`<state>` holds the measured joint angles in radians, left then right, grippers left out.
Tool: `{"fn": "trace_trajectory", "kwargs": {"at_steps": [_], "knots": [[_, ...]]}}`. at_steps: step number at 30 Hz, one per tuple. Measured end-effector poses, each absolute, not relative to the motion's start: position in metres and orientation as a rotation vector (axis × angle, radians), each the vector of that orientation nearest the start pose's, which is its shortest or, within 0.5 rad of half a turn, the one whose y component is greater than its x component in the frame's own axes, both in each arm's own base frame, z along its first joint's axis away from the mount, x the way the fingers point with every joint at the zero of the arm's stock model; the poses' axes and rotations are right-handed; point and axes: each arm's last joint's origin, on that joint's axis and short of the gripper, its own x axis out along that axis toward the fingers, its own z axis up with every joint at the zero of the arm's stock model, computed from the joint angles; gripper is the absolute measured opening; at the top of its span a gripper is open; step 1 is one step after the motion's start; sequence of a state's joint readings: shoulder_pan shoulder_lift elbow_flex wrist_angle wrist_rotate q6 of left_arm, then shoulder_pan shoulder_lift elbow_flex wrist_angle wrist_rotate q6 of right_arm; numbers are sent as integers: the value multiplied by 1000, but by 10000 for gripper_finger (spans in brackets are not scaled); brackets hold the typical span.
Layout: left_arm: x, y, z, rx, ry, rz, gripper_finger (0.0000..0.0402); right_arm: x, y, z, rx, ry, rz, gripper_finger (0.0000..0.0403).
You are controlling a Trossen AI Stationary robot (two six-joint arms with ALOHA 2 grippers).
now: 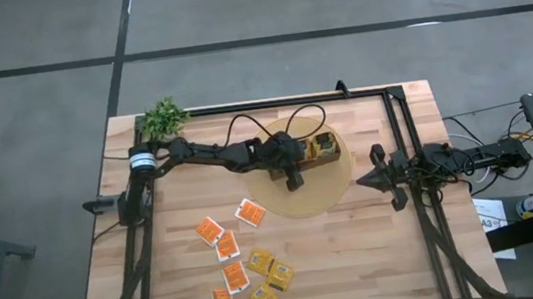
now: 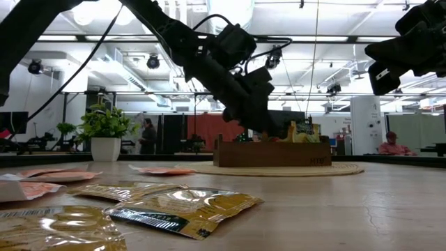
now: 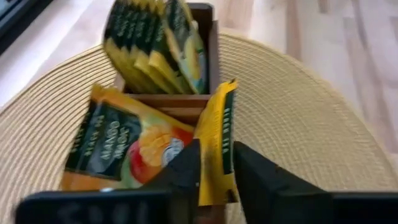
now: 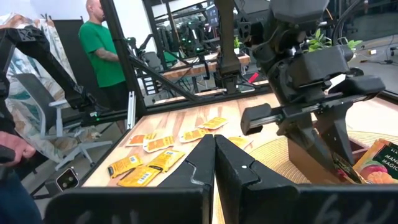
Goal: Pick & Place Tea
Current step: Adjust the orange tea bag in the middle section of the wooden organizer to align the position
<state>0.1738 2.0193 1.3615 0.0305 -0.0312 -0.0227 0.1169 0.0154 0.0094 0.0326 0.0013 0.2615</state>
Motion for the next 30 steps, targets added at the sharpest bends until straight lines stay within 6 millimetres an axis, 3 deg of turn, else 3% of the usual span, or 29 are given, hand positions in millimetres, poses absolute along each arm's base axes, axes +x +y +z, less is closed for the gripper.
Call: {"fn": "trace_trajectory", "kwargs": {"at_steps": [7,30], "knots": [[436,79,182,-21,634,246,7,97,11,169,263,-11,119,8],[434,82,188,16,623,344,1,97,11,169,263,-12,119,8]]}}
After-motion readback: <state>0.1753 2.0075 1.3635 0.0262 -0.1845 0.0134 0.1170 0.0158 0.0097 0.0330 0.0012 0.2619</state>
